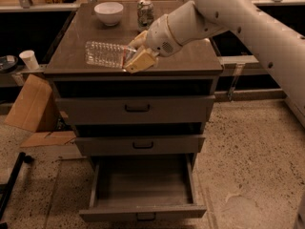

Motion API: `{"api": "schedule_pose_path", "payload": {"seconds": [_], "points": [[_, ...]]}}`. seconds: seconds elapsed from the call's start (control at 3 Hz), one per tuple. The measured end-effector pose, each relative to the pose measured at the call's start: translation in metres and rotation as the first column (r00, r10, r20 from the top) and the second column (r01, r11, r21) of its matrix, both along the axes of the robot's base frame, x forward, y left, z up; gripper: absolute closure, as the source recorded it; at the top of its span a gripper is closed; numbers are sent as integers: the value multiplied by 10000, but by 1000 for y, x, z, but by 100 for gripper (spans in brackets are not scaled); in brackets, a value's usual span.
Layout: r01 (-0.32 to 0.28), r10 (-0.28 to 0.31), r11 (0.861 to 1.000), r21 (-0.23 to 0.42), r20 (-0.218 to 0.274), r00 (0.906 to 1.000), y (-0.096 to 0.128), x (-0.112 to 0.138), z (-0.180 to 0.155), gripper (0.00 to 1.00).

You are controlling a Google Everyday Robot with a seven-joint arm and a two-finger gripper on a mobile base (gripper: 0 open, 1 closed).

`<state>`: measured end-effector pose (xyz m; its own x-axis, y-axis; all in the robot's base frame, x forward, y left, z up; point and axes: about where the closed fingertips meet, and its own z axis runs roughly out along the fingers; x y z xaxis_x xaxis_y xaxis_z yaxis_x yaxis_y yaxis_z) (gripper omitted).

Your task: Place water bottle into bottom drawer

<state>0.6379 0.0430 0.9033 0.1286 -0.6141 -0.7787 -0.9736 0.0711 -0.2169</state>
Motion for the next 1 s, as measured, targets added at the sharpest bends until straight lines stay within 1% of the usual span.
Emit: {"api": "schedule_pose_path", "payload": {"seconds": [0.33,0.67,1.0], "points": [[-245,244,9994,-226,-47,9997,1,-2,-10,100],[-261,281,9948,-987,197,9994,-4,-23,-28,100],[-421,385,9861,-1609,-254,9989,-6,-64,-80,100]]}}
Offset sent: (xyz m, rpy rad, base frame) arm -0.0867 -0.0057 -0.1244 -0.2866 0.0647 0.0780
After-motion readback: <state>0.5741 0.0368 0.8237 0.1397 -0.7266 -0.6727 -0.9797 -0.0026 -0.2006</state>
